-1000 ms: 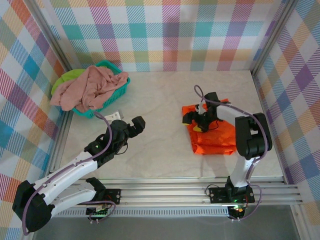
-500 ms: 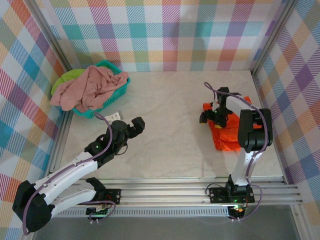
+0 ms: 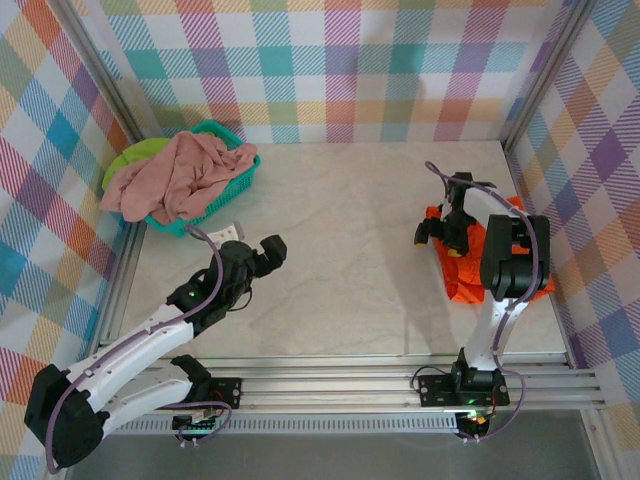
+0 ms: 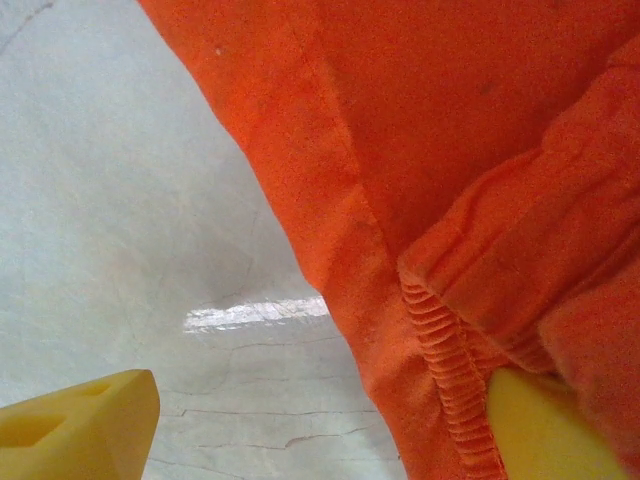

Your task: Fold and stack the shorts

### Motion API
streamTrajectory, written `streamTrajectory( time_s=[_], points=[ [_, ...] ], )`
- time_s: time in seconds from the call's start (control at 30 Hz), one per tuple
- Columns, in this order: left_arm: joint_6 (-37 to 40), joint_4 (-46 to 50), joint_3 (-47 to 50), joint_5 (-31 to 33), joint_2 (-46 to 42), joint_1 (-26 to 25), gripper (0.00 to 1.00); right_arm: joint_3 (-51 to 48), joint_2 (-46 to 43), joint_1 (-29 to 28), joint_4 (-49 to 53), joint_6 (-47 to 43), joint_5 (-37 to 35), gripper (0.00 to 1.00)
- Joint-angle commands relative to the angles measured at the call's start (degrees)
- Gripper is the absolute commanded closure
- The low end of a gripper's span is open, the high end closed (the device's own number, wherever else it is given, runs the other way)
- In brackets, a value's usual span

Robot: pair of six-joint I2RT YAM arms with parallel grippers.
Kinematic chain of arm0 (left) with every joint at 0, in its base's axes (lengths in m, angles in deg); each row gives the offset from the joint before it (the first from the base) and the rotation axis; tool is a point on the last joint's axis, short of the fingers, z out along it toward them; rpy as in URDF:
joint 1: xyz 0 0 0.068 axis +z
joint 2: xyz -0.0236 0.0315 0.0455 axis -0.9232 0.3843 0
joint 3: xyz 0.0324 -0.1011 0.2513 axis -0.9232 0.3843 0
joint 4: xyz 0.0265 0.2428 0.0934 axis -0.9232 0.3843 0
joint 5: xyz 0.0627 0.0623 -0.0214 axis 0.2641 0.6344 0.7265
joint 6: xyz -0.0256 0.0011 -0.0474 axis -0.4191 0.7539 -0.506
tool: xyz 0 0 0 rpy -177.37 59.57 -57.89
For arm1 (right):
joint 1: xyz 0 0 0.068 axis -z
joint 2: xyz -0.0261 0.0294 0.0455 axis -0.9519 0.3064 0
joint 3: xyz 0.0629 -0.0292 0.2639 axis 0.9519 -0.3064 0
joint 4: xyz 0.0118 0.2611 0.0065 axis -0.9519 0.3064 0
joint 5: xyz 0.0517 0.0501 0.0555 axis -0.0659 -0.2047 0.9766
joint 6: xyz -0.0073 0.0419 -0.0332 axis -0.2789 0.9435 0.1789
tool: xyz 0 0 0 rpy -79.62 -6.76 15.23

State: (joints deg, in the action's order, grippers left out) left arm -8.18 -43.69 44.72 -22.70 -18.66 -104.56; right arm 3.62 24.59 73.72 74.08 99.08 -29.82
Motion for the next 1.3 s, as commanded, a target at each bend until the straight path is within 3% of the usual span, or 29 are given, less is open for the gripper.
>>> streamTrajectory(
  time_s=[0.0, 0.2, 0.43, 0.73, 1.07, 1.2, 1.27],
  points=[
    [2.0, 2.5, -1.8, 1.3, -1.0, 0.9, 0.00, 1.9, 0.4, 0.3, 1.5, 0.7, 0.6, 0.14],
    [10.3, 14.8, -13.4, 3.2, 0.2, 4.9, 0.00, 5.0, -12.1, -1.2, 1.7, 1.9, 7.5, 0.10],
    [23.2, 32.7, -40.4, -0.6, 11.6, 22.6, 0.00, 0.7, -30.0, -7.0, -6.1, 3.0, 9.5, 0.01],
    [27.1, 38.7, -58.6, -7.9, 35.1, 40.3, 0.00, -11.8, -42.4, -9.5, -16.2, 8.1, 13.9, 0.01],
    [28.5, 43.8, -78.2, -9.0, 63.1, 44.5, 0.04, -16.2, -45.0, -9.5, -16.5, 7.0, 14.6, 0.00],
    [28.1, 45.9, -84.7, -10.0, 71.3, 44.6, 0.11, -17.0, -45.1, -9.4, -16.2, 6.4, 14.5, 0.01],
    [28.0, 46.6, -87.1, -10.5, 74.1, 44.6, 0.21, -17.2, -45.2, -9.5, -16.0, 6.0, 14.2, 0.00]
  ],
)
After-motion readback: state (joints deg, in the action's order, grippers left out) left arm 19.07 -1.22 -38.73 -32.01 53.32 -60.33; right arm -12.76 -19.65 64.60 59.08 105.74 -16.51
